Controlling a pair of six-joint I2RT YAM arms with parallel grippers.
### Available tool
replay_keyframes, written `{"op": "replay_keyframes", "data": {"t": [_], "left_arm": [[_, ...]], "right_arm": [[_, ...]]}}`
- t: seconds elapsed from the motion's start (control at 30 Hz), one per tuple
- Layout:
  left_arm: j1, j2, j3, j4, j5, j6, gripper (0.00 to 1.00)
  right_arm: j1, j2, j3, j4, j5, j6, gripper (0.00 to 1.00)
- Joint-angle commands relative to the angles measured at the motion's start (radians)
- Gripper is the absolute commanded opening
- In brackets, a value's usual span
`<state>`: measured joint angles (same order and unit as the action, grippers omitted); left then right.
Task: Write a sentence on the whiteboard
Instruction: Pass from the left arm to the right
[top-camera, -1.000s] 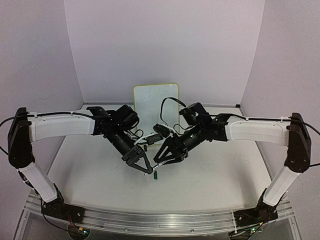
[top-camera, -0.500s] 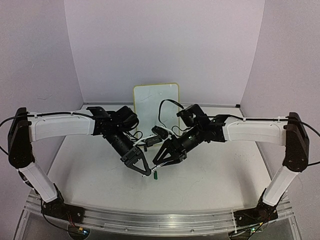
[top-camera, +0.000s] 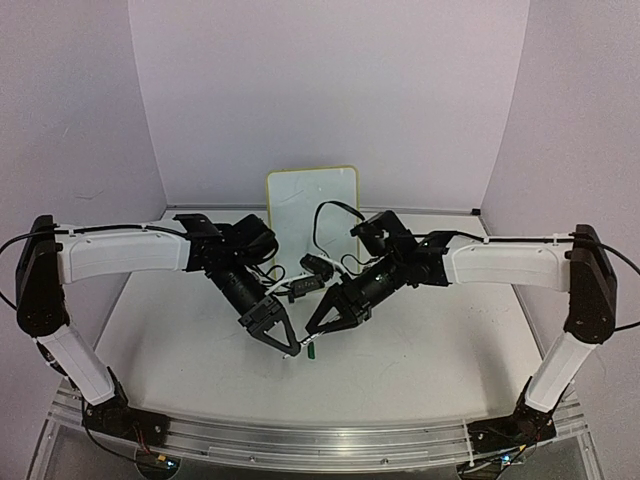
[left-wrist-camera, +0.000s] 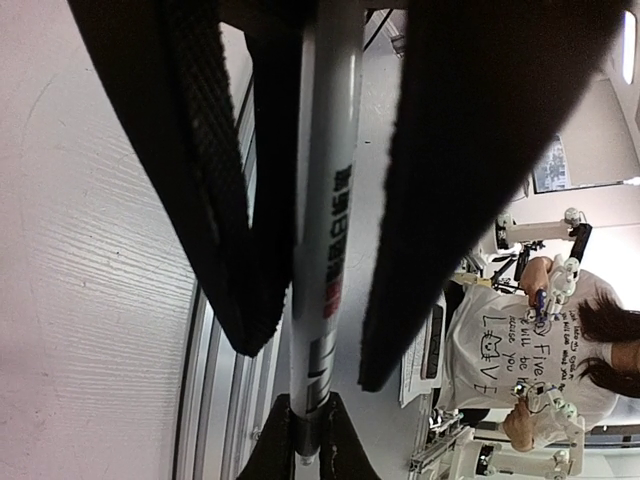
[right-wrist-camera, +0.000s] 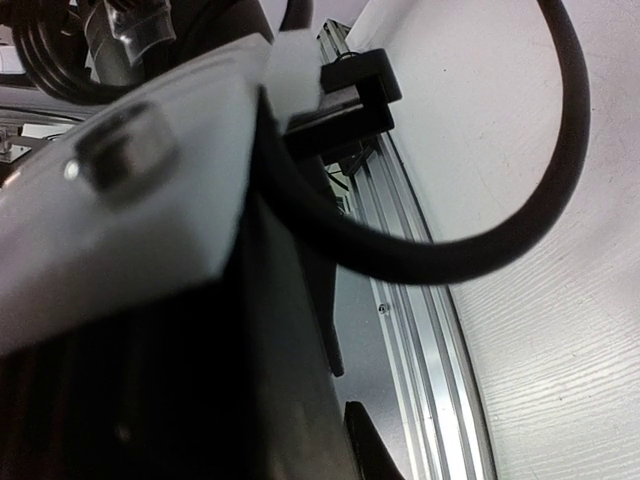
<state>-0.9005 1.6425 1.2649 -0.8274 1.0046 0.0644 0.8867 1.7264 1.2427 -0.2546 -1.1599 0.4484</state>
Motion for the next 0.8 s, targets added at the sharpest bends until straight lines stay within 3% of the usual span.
{"op": "replay_keyframes", "data": {"t": [0.0, 0.53, 0.63, 0.77], "left_arm": [[0.005, 0.018, 0.082, -0.038, -0.058, 0.059, 0.00], [0.010, 0.049, 0.128, -0.121, -0.071, 0.129, 0.00], [0.012, 0.048, 0.128, -0.116, -0.067, 0.126, 0.00], [0.013, 0.040, 0.119, -0.102, -0.076, 0.116, 0.00]], "right_arm": [[0.029, 0.006, -0.007, -0.027, -0.072, -0.008, 0.24], [0.029, -0.007, -0.014, -0.103, -0.070, -0.060, 0.25], [0.028, -0.010, -0.011, -0.110, -0.063, -0.066, 0.20], [0.027, -0.014, -0.006, -0.116, -0.034, -0.075, 0.00]]}}
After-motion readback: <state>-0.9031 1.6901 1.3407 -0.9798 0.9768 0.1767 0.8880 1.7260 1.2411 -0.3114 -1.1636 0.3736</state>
